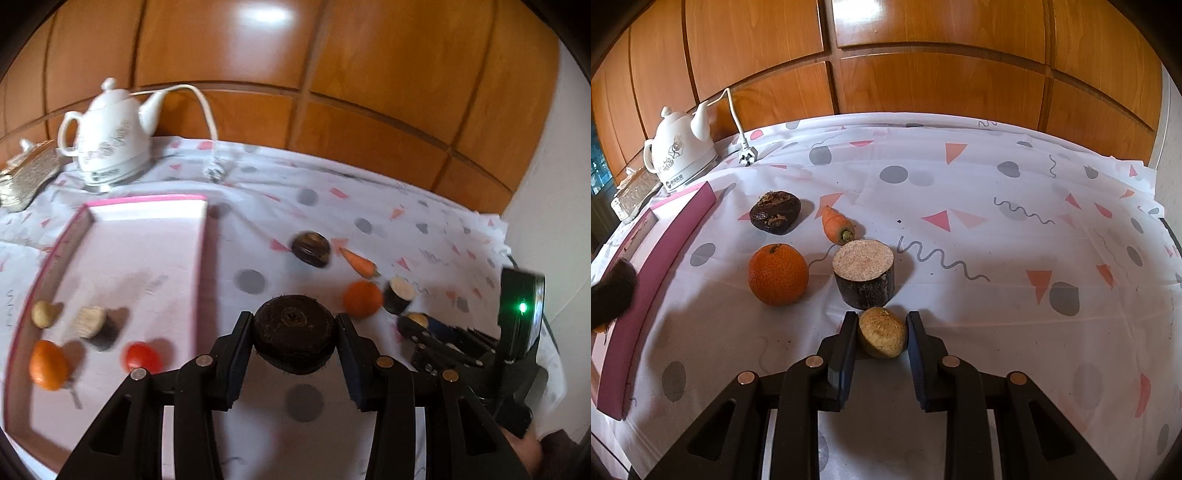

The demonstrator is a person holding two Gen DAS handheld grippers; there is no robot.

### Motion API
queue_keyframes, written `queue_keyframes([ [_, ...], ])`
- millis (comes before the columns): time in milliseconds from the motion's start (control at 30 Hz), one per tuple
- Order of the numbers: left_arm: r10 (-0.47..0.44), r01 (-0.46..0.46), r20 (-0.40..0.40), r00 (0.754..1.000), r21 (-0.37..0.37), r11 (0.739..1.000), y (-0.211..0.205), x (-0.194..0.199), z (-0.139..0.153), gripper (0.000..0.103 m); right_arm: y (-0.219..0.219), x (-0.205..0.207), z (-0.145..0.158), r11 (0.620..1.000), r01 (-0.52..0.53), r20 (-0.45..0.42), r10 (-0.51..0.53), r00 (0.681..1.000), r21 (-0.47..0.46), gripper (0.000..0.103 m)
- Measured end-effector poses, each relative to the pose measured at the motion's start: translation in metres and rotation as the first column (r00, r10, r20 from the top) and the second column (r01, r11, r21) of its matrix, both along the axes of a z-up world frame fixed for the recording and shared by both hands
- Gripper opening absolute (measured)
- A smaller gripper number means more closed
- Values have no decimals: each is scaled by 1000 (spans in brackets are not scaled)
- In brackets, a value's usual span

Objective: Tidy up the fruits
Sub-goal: 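Carry the taro into the pink tray and open the left gripper while the right gripper holds the potato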

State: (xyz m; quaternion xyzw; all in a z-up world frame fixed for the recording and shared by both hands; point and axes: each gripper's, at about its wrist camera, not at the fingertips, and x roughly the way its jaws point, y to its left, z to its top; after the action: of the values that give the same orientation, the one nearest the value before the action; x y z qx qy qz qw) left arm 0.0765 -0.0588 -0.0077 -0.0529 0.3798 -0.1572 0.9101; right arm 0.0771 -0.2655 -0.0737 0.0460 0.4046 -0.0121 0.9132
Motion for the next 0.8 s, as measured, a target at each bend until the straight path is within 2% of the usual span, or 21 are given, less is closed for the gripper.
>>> queue_keyframes([
  [200,131,-131,22,991,27,991,56,21,10,45,3,0,2,1000,-3,-7,3,1000,-19,26],
  [467,308,-305,-22,951,83,949,119,63,-6,46,4,0,5,1000,-16,-14,16,1000,-23,26],
  [600,333,-331,-16,943,84,940,127,59,-6,49,10,-5,6,999,-37,-11,37,999,-24,26],
  [667,349,-347,-8,937,79,935,128,52,-4,55,15,-9,6,998,-53,-8,53,999,-28,26],
  [800,346,-345,-3,938,61,937,122,38,-1,56,23,-18,11,997,-82,2,82,997,-9,26],
])
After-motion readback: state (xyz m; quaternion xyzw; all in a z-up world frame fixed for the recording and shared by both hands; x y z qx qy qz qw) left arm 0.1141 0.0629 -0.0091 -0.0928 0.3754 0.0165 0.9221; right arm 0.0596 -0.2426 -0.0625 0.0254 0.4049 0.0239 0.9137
